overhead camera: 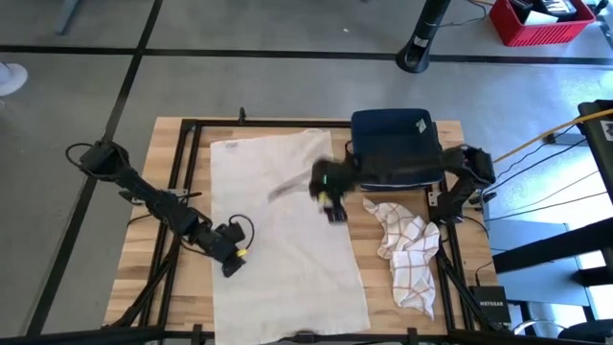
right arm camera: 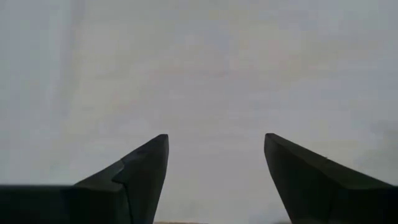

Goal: Fold towel
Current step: Fold the white patterned towel

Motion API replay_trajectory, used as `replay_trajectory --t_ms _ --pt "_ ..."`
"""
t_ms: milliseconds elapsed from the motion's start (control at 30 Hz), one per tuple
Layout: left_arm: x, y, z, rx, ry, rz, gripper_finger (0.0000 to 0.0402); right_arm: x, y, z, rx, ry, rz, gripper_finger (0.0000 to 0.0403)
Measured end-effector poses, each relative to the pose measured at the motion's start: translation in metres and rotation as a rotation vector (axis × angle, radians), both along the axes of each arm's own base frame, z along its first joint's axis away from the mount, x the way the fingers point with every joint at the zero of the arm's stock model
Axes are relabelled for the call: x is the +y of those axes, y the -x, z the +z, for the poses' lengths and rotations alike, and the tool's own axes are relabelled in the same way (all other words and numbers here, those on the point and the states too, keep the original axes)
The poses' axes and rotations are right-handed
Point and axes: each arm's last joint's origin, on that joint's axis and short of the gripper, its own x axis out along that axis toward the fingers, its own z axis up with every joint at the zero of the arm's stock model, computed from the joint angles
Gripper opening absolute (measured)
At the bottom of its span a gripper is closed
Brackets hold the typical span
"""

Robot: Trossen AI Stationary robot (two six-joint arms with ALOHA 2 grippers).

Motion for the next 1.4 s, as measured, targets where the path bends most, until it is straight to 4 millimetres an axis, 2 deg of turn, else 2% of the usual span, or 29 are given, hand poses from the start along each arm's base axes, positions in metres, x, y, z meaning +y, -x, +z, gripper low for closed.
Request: replay_trajectory --t_ms 167,333,467,567,700,833,967,1067,1267,1400 --pt "-0.005 0.002 -0.001 -0.061 -0.044 0.080 0.0153 0.071 0.009 -0.022 -0.012 0.038 0.100 0.0269" --pt "-0.001 -0.014 0.007 -0.235 -0.110 0.044 0.0153 0.115 0.021 -0.036 -0.040 0.039 0.052 0.0269" --pt "-0.008 -0.032 0.033 -0.511 -0.141 -0.073 0.0153 0.142 0.033 -0.039 -0.023 0.003 0.011 0.0269" --pt "-0.018 -0.044 0.062 -0.595 -0.183 -0.122 0.0153 0.163 0.043 -0.039 -0.022 -0.021 0.008 0.0269" --pt "-0.045 -0.052 0.097 -0.519 -0.279 -0.235 0.0153 0.189 0.057 -0.037 -0.040 -0.050 0.013 0.0269" --pt "-0.081 -0.053 0.117 -0.371 -0.320 -0.315 0.0153 0.217 0.072 -0.037 -0.066 -0.079 0.078 0.0269" --pt "-0.120 -0.050 0.112 -0.211 -0.304 -0.337 0.0153 0.239 0.088 -0.039 -0.050 -0.124 0.102 0.0269" --pt "-0.150 -0.045 0.099 -0.104 -0.244 -0.356 0.0153 0.251 0.099 -0.042 -0.034 -0.134 0.085 0.0269" --pt "-0.199 -0.036 0.068 0.059 -0.122 -0.336 0.0152 0.266 0.117 -0.067 0.058 -0.079 0.121 0.0269" --pt "-0.222 -0.031 0.051 0.131 -0.092 -0.302 0.0152 0.276 0.122 -0.087 0.089 -0.043 0.136 0.0269"
